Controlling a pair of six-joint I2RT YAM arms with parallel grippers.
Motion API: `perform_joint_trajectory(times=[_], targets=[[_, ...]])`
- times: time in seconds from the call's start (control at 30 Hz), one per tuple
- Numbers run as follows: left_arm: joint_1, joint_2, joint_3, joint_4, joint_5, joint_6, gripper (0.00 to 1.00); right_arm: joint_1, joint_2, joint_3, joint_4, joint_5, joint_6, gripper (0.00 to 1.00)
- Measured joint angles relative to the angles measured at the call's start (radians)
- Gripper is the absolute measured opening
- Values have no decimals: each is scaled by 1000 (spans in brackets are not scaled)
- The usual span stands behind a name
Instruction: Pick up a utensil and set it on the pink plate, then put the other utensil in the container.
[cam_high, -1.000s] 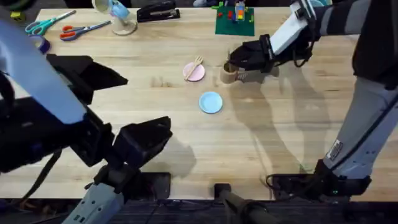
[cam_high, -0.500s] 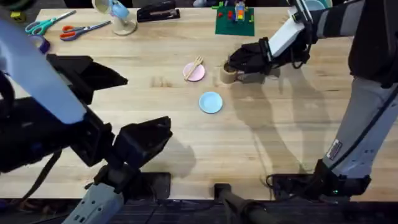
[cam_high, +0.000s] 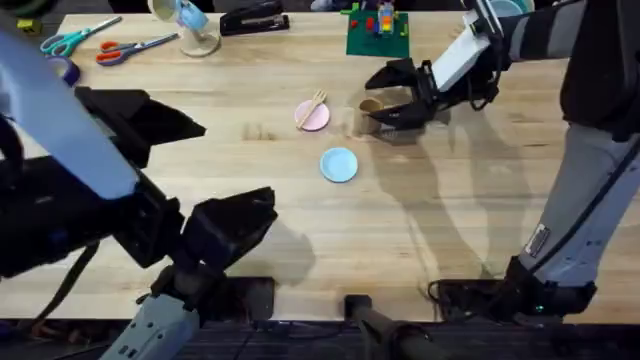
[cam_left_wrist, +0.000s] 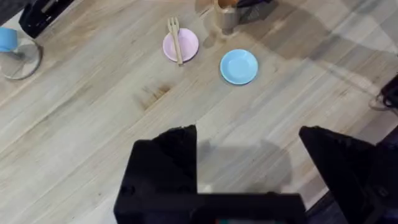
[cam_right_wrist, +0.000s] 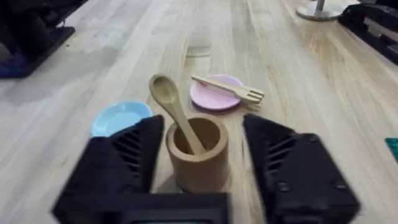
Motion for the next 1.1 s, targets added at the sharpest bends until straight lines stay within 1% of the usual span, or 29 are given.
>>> perform_joint_trajectory(times=[0.07, 0.1, 0.2, 0.33, 0.77, 0.97, 1.1], targets=[[0, 0, 0, 0, 0, 0, 993, 0, 0, 0, -18, 0, -2, 840], [0, 0, 0, 0, 0, 0, 993, 0, 0, 0, -29, 0, -4, 886], [0, 0, 0, 0, 0, 0, 993, 0, 0, 0, -64, 0, -5, 982], [0, 0, 0, 0, 0, 0, 993, 0, 0, 0, -88, 0, -8, 992], [0, 0, 0, 0, 0, 0, 993, 0, 0, 0, -72, 0, -8, 994], [0, 0, 0, 0, 0, 0, 993, -8, 0, 0, -125, 0, -10, 995], [0, 0, 0, 0, 0, 0, 992, -34, -1, 0, -161, 8, -15, 995]])
